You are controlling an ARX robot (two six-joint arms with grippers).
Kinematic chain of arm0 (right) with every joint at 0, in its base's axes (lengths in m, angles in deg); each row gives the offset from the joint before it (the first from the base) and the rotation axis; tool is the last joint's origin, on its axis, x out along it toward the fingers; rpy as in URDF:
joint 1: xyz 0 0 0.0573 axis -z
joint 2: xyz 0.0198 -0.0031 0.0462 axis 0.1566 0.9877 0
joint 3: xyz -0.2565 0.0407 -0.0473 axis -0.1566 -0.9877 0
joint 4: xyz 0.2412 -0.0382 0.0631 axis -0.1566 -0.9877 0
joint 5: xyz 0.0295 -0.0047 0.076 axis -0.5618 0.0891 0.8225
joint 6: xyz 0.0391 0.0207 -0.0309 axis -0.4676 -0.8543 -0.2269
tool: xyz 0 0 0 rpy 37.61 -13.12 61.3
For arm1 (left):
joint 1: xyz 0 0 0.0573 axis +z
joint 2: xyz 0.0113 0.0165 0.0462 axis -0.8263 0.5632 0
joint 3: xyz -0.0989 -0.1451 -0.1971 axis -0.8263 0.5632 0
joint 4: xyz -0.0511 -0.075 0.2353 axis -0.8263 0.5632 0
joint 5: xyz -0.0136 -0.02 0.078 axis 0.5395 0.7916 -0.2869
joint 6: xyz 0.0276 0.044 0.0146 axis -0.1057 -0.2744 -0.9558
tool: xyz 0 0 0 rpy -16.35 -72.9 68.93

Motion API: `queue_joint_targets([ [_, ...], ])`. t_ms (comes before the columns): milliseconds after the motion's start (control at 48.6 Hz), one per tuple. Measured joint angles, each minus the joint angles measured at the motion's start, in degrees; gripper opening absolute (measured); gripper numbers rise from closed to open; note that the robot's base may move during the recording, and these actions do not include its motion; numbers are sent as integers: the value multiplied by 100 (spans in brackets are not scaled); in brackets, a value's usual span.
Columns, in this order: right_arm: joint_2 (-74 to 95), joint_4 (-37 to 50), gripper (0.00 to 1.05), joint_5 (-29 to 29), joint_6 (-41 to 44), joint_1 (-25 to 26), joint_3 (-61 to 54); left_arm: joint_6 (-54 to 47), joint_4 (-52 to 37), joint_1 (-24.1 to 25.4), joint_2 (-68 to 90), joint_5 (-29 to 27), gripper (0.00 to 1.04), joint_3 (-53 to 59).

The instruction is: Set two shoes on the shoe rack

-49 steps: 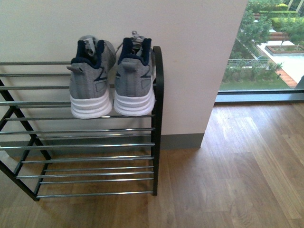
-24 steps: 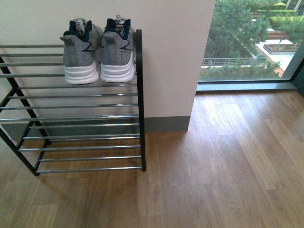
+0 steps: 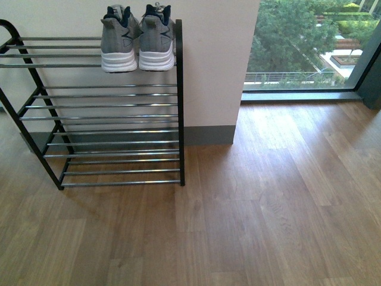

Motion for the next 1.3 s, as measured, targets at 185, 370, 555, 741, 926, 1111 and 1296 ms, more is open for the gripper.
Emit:
queue_joint_targets([
  [185,2,0,95,11,0,0,0,0,-2,0,0,-17,95,0],
  [370,2,0,95,9,0,0,0,0,-2,0,0,-15,95,0],
  [555,2,0,95,-9,0,0,0,-2,-2,0,0,-4,95,0],
  [741,2,0,95,-15,0,0,0,0,-2,4,0,-2,95,0],
  [926,2,0,95,-15,0,0,0,0,-2,4,0,0,95,0],
  [1111,-2,0,95,-17,0,0,0,-2,-2,4,0,0,95,0],
  [1296,0,0,95,-15,0,0,0,-2,-2,4,0,0,95,0],
])
